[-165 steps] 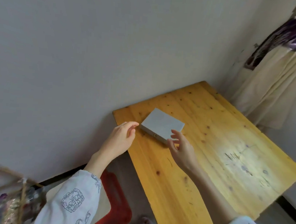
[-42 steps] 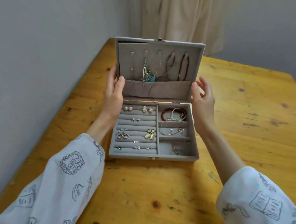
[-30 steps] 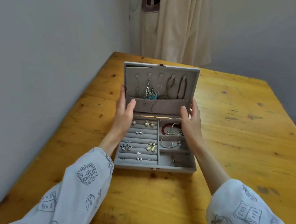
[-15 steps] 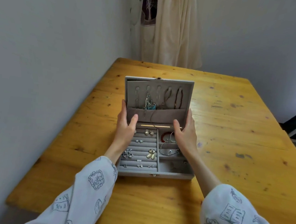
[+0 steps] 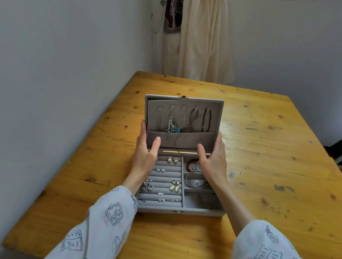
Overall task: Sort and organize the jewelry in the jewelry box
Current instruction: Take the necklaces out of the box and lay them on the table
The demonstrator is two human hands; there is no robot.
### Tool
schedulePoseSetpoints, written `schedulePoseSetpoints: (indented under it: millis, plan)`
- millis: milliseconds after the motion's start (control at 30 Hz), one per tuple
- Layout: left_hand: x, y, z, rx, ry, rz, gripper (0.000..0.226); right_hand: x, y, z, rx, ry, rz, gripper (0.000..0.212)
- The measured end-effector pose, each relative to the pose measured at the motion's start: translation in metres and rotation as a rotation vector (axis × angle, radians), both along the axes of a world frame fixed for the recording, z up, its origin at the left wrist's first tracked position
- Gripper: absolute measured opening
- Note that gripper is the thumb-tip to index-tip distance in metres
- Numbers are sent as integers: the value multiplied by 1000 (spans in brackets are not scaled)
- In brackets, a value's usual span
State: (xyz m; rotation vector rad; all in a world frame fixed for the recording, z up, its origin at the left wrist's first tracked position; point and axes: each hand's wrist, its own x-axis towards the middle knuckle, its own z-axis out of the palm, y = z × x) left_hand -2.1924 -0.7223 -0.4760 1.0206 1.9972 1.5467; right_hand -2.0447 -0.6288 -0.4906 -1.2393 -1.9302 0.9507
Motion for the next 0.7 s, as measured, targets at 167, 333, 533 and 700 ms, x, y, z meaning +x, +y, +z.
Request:
schedulePoseSetpoints:
  millis: [167, 333, 533, 700]
  plan:
    - [2, -3, 3, 56, 52, 167, 55, 4, -2, 1, -13, 37, 10, 69]
    - [-1, 0, 44, 218, 427, 337, 24, 6, -4, 0, -21, -11, 22, 72]
    - [-3, 26, 67, -36, 226, 314, 26, 3, -6, -3, 8, -37, -8, 73]
    - [-4, 43, 68, -103, 268, 377, 22, -2, -2, -5, 16, 53, -62, 66]
